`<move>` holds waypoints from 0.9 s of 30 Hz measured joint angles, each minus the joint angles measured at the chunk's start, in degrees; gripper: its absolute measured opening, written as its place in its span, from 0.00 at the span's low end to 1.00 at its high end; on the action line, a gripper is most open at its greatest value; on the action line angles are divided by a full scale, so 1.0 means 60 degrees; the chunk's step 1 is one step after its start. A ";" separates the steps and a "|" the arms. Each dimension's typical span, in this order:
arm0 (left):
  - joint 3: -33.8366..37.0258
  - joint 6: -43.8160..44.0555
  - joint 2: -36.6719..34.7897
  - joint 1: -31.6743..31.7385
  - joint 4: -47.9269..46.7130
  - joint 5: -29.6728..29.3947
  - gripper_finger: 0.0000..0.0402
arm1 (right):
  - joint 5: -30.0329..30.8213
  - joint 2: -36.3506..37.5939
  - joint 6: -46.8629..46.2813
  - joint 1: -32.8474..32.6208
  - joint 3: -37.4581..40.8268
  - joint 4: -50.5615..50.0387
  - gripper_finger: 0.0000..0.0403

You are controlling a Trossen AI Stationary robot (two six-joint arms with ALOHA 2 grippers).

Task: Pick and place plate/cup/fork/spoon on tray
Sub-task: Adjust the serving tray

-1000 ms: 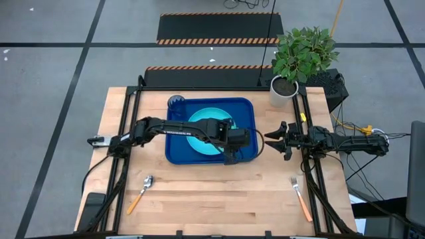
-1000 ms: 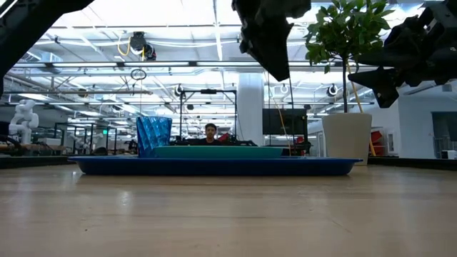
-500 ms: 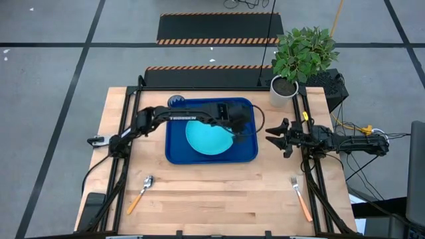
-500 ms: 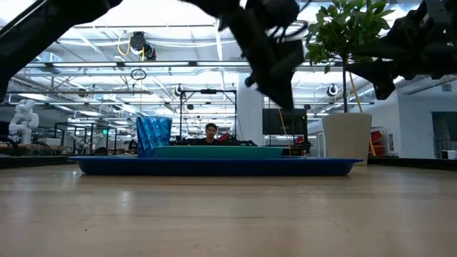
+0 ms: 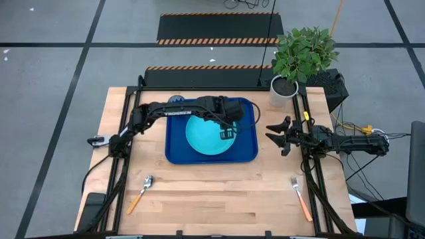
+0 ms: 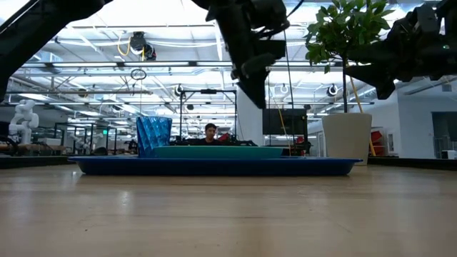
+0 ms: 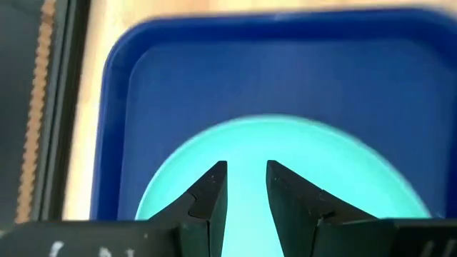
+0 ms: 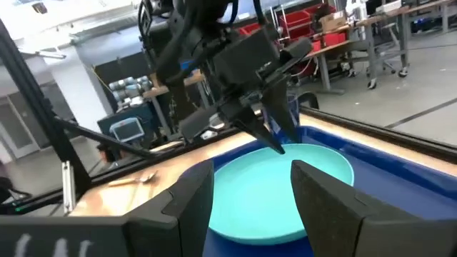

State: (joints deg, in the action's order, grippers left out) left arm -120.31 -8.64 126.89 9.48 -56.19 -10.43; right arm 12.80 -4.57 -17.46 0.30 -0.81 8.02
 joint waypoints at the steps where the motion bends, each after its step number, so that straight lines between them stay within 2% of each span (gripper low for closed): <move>1: 0.0000 -0.0103 -0.0013 0.0006 0.0190 0.0217 0.25 | 0.0096 -0.0023 -0.0001 0.0000 0.0000 0.0077 0.45; 4: 0.0000 -0.0227 -0.0037 0.0050 0.1313 0.0775 0.25 | 0.0157 -0.0048 -0.0004 0.0004 -0.0001 0.0156 0.45; 8: 0.0018 0.0148 0.0204 0.0102 0.2453 0.0913 0.25 | 0.0150 -0.0068 -0.0262 0.0004 -0.0001 0.0298 0.45; 16: 0.0036 0.1122 0.0985 0.0127 0.2814 0.1343 0.25 | 0.0139 -0.0099 -0.0476 0.0004 0.0002 0.0364 0.45; 27: 0.0062 0.1686 0.1863 -0.0058 0.2821 0.1347 0.25 | 0.0146 -0.0103 -0.0585 0.0007 0.0001 0.0409 0.45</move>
State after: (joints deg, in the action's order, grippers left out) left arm -119.94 1.47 138.07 9.14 -39.27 -2.35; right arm 13.67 -5.19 -20.97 0.33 -0.81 10.48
